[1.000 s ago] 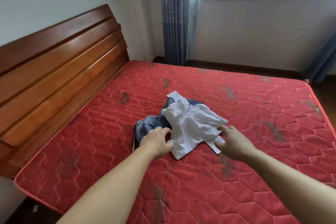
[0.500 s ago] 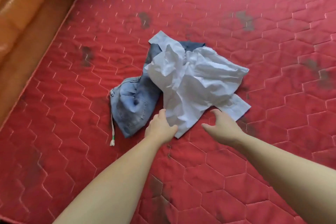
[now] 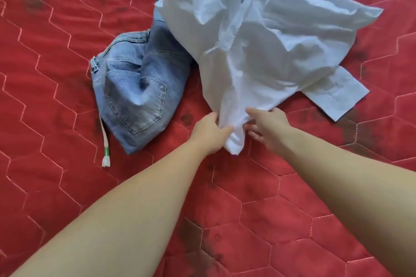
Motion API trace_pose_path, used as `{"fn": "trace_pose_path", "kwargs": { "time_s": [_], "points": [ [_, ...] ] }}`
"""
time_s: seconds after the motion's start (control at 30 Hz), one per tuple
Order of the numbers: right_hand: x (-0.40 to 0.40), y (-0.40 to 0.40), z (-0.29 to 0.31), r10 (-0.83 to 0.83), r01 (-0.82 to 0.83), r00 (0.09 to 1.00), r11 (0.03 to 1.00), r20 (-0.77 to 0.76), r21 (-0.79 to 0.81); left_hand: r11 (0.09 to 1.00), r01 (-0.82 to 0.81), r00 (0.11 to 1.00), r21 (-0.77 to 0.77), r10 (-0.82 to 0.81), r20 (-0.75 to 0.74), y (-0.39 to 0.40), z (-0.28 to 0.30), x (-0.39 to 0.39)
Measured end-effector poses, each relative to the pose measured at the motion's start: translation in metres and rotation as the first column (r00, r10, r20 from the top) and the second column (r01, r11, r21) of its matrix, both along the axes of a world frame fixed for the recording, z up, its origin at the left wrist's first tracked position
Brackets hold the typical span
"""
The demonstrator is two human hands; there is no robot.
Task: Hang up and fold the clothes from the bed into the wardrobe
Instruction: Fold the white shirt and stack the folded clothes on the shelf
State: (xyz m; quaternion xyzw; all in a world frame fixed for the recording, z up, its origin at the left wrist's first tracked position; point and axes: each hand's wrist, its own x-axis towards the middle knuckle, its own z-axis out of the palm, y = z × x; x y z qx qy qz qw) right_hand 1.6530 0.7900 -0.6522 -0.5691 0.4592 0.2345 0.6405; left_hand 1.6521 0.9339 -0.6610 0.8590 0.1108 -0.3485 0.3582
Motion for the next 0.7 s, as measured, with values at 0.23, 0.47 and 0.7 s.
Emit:
{"fn": "trace_pose_path", "kwargs": {
  "time_s": [0.23,0.47,0.7],
  "points": [
    [-0.036,0.003,0.040,0.392,-0.404,0.908,0.913,0.151,0.056,0.813,-0.468,0.875,-0.347,0.481,-0.054,0.000,0.023,-0.008],
    [-0.100,-0.017,0.066,0.671,-0.676,0.735,0.714,0.100,0.180,0.881,-0.394,0.919,-0.262,0.380,-0.106,-0.023,0.054,-0.037],
    [-0.104,-0.085,0.071,0.016,-0.013,1.000,0.991,-0.022,0.134,0.907,0.012,0.940,-0.421,-0.154,-0.304,-0.052,0.089,-0.087]
  ]
}}
